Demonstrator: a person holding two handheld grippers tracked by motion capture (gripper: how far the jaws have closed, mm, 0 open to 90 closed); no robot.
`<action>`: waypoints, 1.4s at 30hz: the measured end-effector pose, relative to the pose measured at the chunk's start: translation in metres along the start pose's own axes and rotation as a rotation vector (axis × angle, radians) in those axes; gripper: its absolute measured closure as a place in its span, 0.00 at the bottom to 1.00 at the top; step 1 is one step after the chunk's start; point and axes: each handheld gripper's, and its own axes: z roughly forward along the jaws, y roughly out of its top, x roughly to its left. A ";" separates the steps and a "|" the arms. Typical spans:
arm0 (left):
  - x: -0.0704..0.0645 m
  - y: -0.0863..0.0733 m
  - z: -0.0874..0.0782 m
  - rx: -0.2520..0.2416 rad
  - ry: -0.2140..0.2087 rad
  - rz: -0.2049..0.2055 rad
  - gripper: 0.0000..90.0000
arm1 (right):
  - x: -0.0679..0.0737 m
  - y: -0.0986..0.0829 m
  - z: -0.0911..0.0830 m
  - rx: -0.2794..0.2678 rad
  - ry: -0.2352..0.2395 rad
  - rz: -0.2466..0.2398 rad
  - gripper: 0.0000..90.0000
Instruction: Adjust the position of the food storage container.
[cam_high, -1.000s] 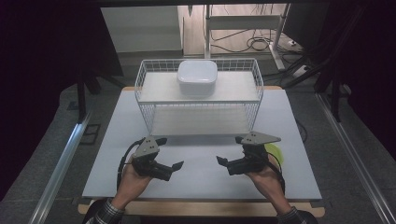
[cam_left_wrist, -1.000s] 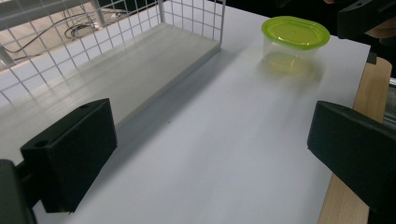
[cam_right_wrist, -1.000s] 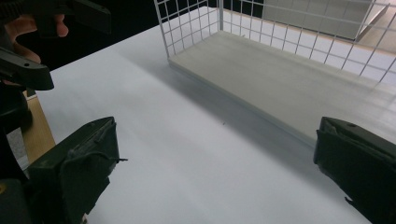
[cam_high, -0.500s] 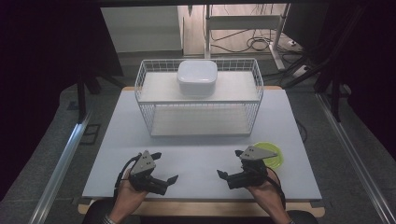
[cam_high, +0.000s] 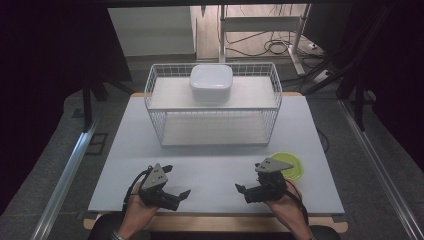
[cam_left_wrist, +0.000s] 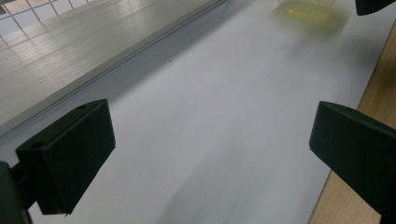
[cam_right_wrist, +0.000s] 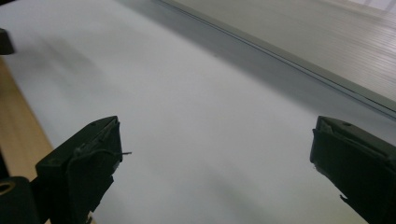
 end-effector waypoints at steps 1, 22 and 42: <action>0.000 0.000 0.000 0.000 0.000 -0.001 0.00 | -0.002 0.000 0.000 0.011 -0.010 0.006 0.02; 0.004 -0.002 0.001 0.011 0.003 -0.019 0.01 | -0.076 -0.024 -0.072 0.010 -0.331 0.197 1.00; 0.005 -0.004 0.005 0.034 -0.001 -0.029 0.01 | -0.114 -0.047 -0.065 0.063 -0.428 0.306 0.99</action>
